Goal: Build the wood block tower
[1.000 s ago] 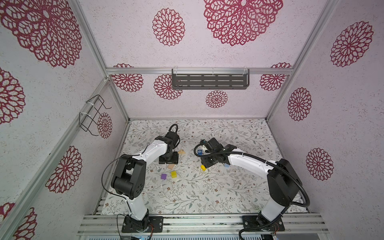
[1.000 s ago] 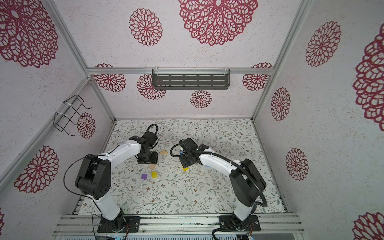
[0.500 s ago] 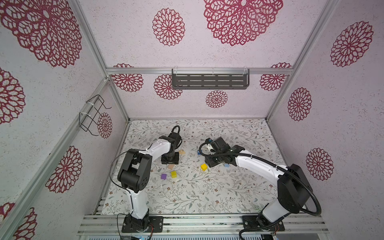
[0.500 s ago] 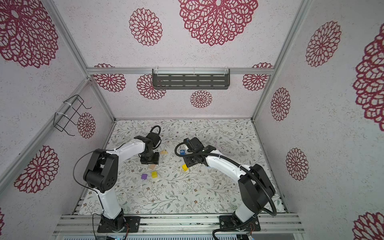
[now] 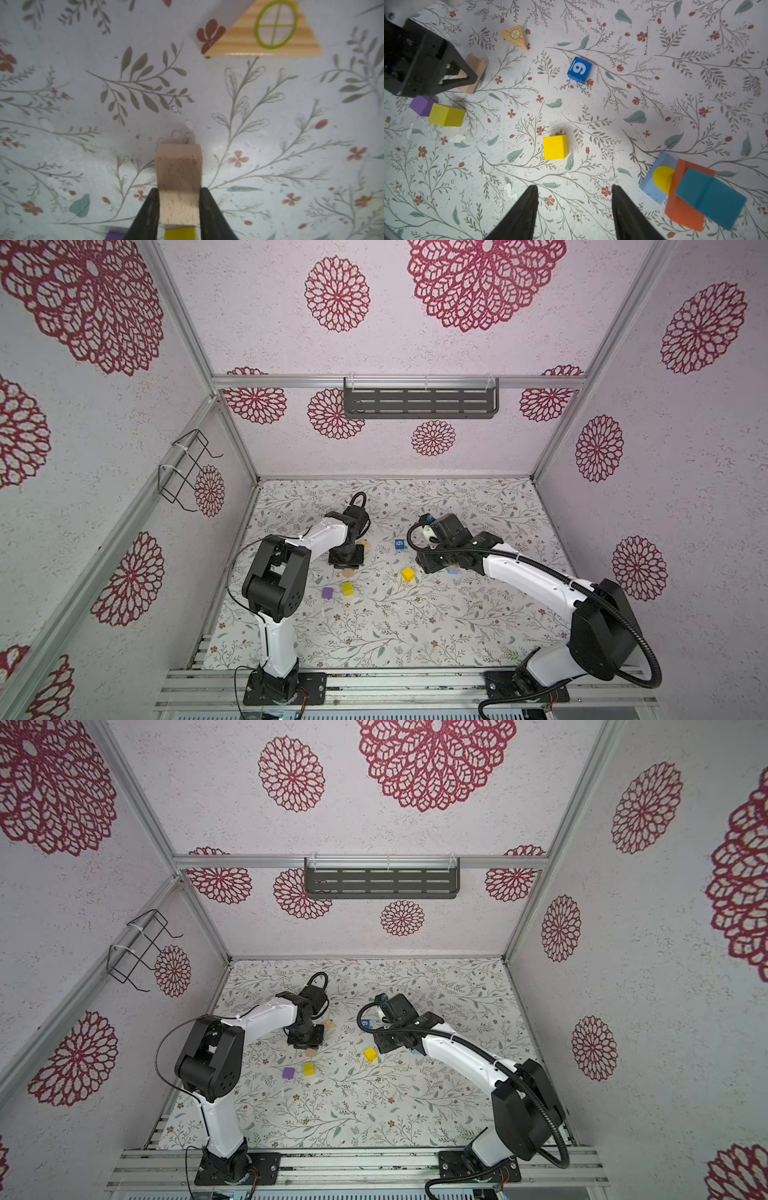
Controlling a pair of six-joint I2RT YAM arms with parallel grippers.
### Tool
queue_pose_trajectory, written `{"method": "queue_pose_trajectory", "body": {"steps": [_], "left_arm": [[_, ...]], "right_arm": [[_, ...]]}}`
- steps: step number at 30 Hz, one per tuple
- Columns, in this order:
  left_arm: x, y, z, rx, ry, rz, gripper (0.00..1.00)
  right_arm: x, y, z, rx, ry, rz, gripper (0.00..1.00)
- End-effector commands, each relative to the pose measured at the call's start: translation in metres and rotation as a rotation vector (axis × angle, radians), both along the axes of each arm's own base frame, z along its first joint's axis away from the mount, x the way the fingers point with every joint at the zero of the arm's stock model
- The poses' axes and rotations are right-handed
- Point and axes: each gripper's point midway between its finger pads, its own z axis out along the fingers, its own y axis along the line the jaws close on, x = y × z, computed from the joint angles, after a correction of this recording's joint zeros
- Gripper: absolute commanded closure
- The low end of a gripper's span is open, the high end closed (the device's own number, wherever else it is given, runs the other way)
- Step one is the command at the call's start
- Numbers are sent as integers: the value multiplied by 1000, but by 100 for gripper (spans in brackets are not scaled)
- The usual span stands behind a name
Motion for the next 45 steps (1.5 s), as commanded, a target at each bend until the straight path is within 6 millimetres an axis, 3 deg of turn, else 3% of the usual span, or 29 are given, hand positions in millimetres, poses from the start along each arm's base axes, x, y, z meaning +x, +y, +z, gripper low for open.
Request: {"method": "queue_pose_trajectory", "body": {"steps": [1, 4, 8, 16, 22, 24, 26, 27, 30, 35, 39, 45], "left_arm": [[6, -25, 1, -98, -12, 47, 69], [7, -42, 5, -139, -23, 66, 67], [7, -56, -5, -137, -9, 86, 63], [8, -63, -3, -147, -13, 105, 39], [13, -47, 47, -150, -143, 124, 19], [10, -34, 67, -156, -191, 147, 14], [5, -20, 86, -163, -228, 171, 1], [2, -14, 95, -165, -245, 178, 3], [-10, 12, 124, -143, -312, 196, 3], [-34, 52, 154, -180, -389, 242, 3], [-51, 78, 162, -155, -449, 280, 3], [-69, 95, 158, -142, -496, 302, 3]], "right_arm": [[-3, -11, 8, 2, -8, -31, 40], [-5, -16, 8, -1, -4, -42, 40], [-5, -19, 10, -1, -3, -53, 40], [-7, -26, 14, -9, 5, -88, 39], [0, -31, 14, -30, 33, -180, 40], [4, -33, 16, -31, 29, -236, 41], [8, -31, 18, -20, 30, -269, 40], [10, -28, 19, -17, 32, -275, 41], [13, -12, 15, -55, 39, -277, 41], [15, 39, 5, -103, 54, -241, 41], [21, 79, -4, -105, 66, -224, 42], [29, 129, -27, -127, 75, -206, 41]]}}
